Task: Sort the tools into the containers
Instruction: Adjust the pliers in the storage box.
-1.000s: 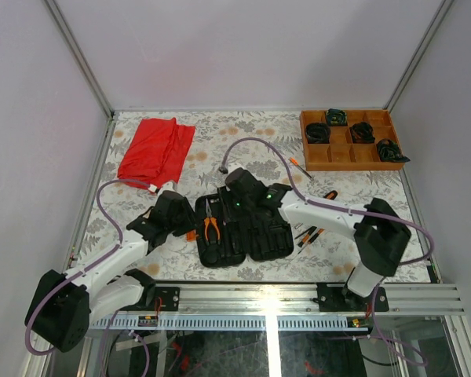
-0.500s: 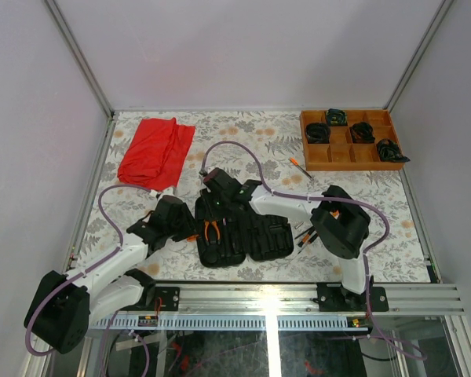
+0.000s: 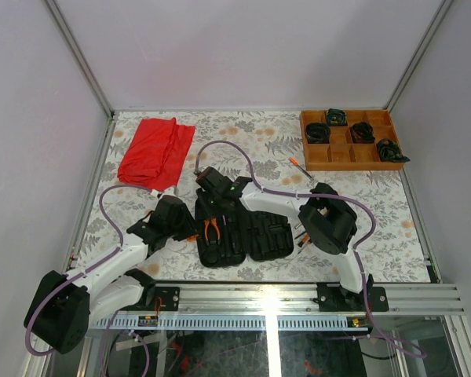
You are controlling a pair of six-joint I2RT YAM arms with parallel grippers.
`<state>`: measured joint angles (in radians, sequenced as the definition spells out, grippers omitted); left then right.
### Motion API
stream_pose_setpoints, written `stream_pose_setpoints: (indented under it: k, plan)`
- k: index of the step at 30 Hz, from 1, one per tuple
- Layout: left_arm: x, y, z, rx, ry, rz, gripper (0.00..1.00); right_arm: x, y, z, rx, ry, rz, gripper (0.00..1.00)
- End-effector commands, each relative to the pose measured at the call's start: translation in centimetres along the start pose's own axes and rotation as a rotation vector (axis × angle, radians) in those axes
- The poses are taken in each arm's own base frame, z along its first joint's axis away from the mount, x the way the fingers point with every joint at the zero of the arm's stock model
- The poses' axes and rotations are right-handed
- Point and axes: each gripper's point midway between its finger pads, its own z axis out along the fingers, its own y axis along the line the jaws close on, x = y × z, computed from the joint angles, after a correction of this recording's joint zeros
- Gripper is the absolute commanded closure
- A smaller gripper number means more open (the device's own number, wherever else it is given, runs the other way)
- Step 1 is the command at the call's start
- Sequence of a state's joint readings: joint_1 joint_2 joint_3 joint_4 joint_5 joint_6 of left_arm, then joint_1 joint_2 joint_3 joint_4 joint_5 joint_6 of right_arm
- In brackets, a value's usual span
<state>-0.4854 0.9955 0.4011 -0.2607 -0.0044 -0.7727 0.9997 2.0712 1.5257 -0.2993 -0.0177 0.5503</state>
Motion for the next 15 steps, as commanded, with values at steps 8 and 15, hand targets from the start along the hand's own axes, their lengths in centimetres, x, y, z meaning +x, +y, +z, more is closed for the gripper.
stream_pose_setpoints:
  k: [8, 15]
  plan:
    - [-0.1, -0.3, 0.3, 0.026, -0.008, 0.005, 0.80, 2.7, -1.8, 1.1, 0.122, 0.125, -0.062, 0.75]
    - [0.0, -0.3, 0.3, 0.029, -0.005, 0.004, 0.82, 5.1, -3.0, 1.9, 0.180, 0.231, -0.074, 0.83]
